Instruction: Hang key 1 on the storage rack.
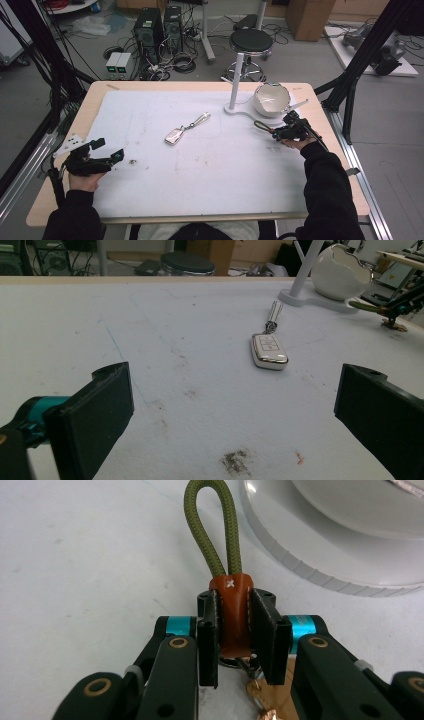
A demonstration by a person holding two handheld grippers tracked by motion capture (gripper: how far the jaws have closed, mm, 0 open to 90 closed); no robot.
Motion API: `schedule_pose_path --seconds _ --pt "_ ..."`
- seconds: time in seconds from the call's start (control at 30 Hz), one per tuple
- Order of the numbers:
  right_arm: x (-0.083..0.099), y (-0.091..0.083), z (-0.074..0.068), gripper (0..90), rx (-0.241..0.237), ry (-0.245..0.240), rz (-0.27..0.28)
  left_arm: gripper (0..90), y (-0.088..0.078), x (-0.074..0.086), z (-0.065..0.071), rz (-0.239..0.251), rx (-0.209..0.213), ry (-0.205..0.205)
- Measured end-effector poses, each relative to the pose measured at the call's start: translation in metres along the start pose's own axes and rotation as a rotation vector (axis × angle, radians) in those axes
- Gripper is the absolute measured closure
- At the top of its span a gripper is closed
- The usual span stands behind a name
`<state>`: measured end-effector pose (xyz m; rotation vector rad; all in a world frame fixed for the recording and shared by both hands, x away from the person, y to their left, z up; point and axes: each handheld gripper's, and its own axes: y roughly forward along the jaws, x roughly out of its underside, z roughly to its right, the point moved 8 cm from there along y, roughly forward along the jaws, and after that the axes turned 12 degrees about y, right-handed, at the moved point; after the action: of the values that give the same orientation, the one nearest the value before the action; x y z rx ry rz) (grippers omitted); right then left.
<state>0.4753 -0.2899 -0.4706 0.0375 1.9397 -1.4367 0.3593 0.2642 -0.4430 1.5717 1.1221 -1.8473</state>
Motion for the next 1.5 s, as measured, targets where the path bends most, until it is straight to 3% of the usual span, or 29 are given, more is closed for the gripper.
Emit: schedule_pose_path --seconds 0.3,0.5,0.77,1.5 --pt "-0.007 -0.023 -0.006 74.1 -0.026 0.015 0.061 2.9 0.002 -0.002 -0.002 0.007 -0.005 0.003" --pt "-0.029 -0.051 -0.016 74.0 -0.047 0.002 0.127 2.9 0.003 -0.002 -0.002 0.006 -0.005 0.005" --pt "-0.052 -0.075 -0.026 74.0 -0.060 0.000 0.187 2.9 0.003 -0.003 -0.002 0.012 -0.008 0.006" --pt "-0.102 -0.102 -0.043 73.9 -0.062 -0.043 0.243 2.9 0.004 -0.003 -0.003 0.017 -0.014 -0.001"
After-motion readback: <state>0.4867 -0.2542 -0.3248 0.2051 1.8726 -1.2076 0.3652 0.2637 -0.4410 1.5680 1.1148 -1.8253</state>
